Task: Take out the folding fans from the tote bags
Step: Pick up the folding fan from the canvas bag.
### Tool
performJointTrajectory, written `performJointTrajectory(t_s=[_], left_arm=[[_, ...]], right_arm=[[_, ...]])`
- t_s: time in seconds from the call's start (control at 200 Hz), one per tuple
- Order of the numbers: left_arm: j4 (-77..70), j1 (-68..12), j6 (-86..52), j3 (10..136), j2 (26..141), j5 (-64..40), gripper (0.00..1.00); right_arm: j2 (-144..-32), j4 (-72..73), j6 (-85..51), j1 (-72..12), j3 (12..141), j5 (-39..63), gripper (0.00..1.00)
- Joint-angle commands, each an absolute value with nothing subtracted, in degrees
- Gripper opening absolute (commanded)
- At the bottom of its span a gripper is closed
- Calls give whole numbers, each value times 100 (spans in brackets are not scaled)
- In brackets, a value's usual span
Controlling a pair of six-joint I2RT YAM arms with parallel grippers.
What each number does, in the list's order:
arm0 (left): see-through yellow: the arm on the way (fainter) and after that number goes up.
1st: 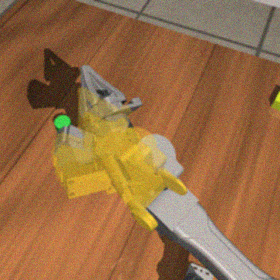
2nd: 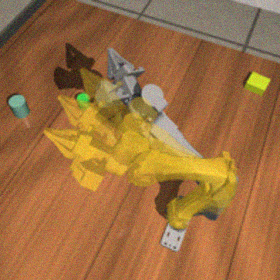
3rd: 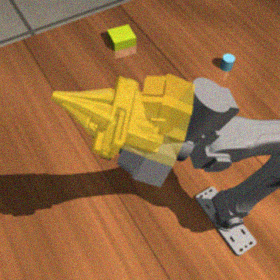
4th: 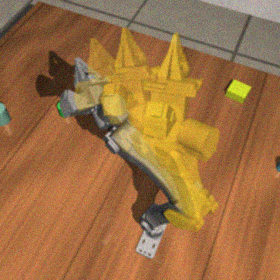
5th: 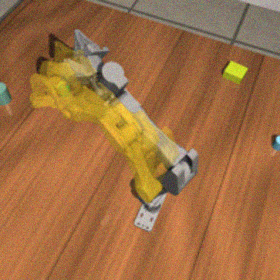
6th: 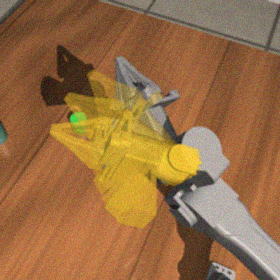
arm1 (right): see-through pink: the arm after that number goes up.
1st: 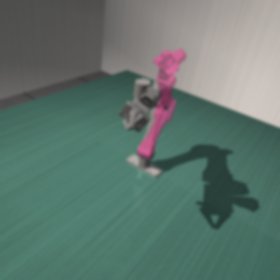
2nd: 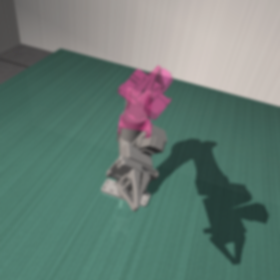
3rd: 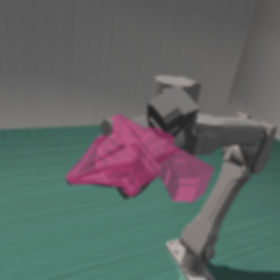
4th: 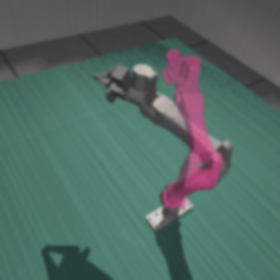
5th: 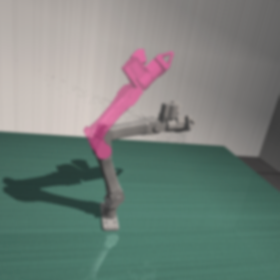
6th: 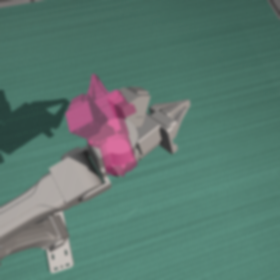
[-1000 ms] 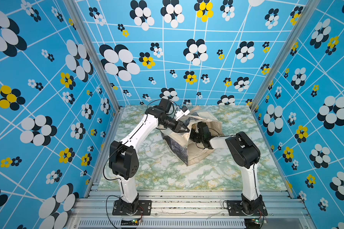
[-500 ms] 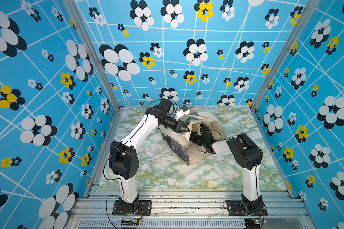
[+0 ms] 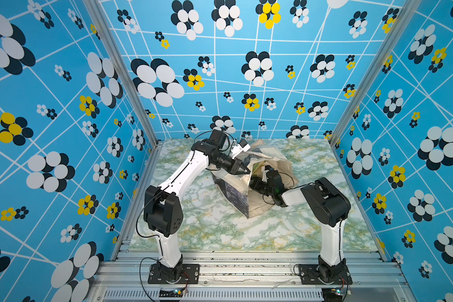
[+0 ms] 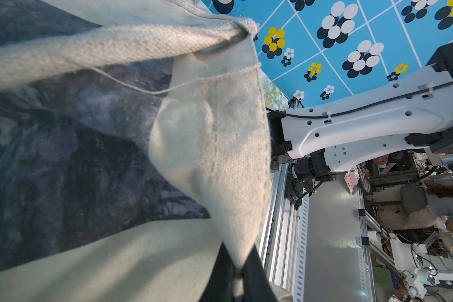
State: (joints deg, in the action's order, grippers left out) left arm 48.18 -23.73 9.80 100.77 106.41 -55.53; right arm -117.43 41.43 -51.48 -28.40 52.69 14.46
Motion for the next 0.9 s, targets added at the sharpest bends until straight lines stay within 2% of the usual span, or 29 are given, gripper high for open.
performJointTrajectory(t_s=[0.0, 0.49, 0.74, 0.895], left_arm=[[4825, -2366, 993, 10025, 10627, -5588, 0], [4713, -2364, 945, 9904, 10634, -5539, 0], [4483, -2384, 800, 9888, 10631, -5532, 0], [4441, -2392, 782, 9905, 10640, -5433, 0]], right_arm=[[-11707, 3809, -5119, -2782, 5072, 1397, 44], [-11704, 4411, -5317, -2759, 4803, 1542, 12], [-10866, 5097, -5236, -2760, 4023, 1906, 10], [-9888, 4378, -4972, -2757, 3592, 2082, 10]])
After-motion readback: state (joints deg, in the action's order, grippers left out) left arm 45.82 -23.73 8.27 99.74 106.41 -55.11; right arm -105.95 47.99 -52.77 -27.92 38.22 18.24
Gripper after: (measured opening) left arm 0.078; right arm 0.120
